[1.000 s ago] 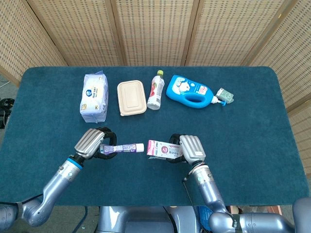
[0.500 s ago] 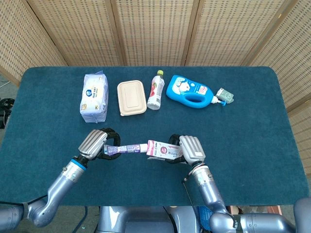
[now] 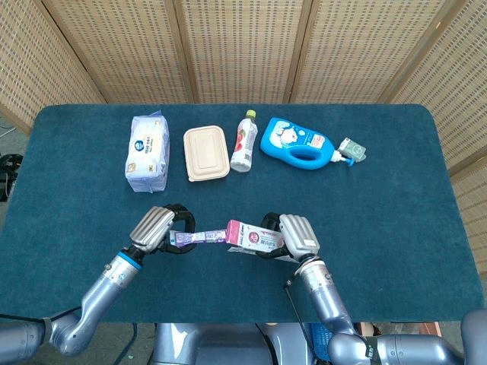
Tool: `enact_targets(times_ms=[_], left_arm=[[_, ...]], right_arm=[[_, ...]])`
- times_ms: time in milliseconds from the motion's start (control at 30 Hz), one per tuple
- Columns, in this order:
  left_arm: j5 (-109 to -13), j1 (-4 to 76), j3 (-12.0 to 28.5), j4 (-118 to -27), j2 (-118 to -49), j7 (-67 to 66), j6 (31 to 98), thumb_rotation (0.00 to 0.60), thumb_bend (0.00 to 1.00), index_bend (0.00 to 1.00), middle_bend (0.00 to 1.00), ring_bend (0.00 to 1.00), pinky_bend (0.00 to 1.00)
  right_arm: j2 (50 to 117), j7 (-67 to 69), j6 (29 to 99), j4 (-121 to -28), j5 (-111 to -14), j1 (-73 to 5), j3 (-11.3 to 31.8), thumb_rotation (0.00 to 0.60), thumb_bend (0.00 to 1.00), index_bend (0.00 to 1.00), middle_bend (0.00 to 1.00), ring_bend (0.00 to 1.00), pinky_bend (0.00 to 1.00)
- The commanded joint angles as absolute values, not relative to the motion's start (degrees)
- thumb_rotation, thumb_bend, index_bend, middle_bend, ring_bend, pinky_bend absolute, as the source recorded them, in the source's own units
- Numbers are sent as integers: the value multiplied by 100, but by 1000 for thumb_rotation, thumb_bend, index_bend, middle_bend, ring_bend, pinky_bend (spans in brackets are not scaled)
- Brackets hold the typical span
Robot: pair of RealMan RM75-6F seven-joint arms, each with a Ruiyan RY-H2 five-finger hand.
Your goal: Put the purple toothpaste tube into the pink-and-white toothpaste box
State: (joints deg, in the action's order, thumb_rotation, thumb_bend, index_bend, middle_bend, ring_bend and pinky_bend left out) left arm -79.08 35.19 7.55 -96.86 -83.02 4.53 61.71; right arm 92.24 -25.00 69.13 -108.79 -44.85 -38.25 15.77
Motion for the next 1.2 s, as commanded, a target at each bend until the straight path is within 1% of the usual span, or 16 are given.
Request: enact_targets(times_ms=[33, 367, 833, 1200], left_arm=[[-7898, 3525, 745, -9683, -8319, 458, 6148, 600, 420, 830, 620, 360, 386], [-7671, 3580, 808, -9725, -8378, 296, 6032, 600, 416, 830, 620, 360, 386], [-7636, 3653, 959, -9809, -8615, 105, 6166, 600, 417, 830, 620, 360, 386], [-7737, 3631, 927, -9783, -8701, 179, 6255, 600, 417, 830, 620, 360, 386]], right_arm=[[9208, -2462, 6891, -10900, -4465, -3825, 1592, 600, 0, 617, 524, 457, 476], [9140, -2302, 6836, -10997, -4480, -3837, 1618, 600, 0, 618, 524, 457, 477], [9111, -2170, 6821, -11135, -4471, -3868, 1622, 600, 0, 618, 524, 457, 477], [8982, -1767, 6660, -11331, -4161, -3834, 1796, 600, 0, 620, 525, 457, 478]])
